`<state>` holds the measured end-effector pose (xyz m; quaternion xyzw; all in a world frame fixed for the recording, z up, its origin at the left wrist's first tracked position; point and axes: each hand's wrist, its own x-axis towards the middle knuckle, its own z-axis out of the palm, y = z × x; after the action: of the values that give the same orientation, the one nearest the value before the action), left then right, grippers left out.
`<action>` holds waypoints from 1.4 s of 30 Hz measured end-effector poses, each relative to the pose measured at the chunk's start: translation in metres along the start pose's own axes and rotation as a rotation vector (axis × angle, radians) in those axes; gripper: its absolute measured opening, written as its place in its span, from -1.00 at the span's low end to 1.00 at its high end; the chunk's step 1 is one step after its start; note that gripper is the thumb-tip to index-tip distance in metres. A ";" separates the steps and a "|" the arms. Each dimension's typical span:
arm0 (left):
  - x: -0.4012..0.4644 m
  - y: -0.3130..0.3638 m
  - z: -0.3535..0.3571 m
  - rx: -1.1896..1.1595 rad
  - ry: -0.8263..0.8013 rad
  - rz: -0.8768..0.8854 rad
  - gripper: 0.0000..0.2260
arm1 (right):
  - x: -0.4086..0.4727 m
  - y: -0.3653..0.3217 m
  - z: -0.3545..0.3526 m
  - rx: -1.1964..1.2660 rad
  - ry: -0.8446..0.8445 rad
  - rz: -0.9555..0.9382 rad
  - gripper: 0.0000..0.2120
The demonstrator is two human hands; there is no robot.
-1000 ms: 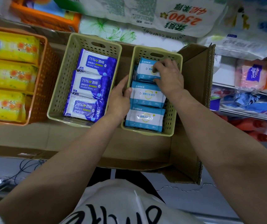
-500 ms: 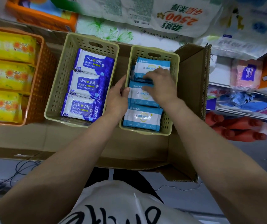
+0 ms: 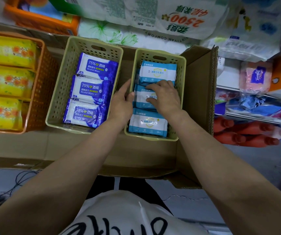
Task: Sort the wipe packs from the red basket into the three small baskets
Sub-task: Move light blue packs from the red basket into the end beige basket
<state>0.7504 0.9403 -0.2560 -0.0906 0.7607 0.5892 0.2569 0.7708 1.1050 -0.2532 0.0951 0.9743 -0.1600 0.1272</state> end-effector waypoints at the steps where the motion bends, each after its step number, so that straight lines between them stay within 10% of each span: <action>1: 0.000 0.000 0.000 0.000 0.000 0.001 -0.60 | 0.000 0.000 -0.001 0.010 -0.003 -0.005 -0.53; 7: 0.000 -0.002 0.000 -0.014 0.002 0.001 -0.59 | 0.001 0.008 -0.007 0.115 0.244 0.136 -0.50; 13: 0.001 -0.001 0.000 0.007 -0.007 0.002 -0.59 | 0.016 0.002 -0.003 0.159 0.010 0.242 -0.45; 30: 0.004 -0.004 -0.001 0.007 -0.021 0.017 -0.59 | 0.033 0.005 -0.016 0.480 0.097 0.411 -0.42; 42: 0.001 -0.003 -0.001 -0.030 -0.030 0.009 -0.59 | -0.006 -0.005 -0.005 -0.008 0.218 0.199 -0.38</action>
<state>0.7502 0.9384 -0.2591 -0.0822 0.7483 0.6029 0.2641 0.7743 1.1008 -0.2457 0.2076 0.9686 -0.1316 0.0364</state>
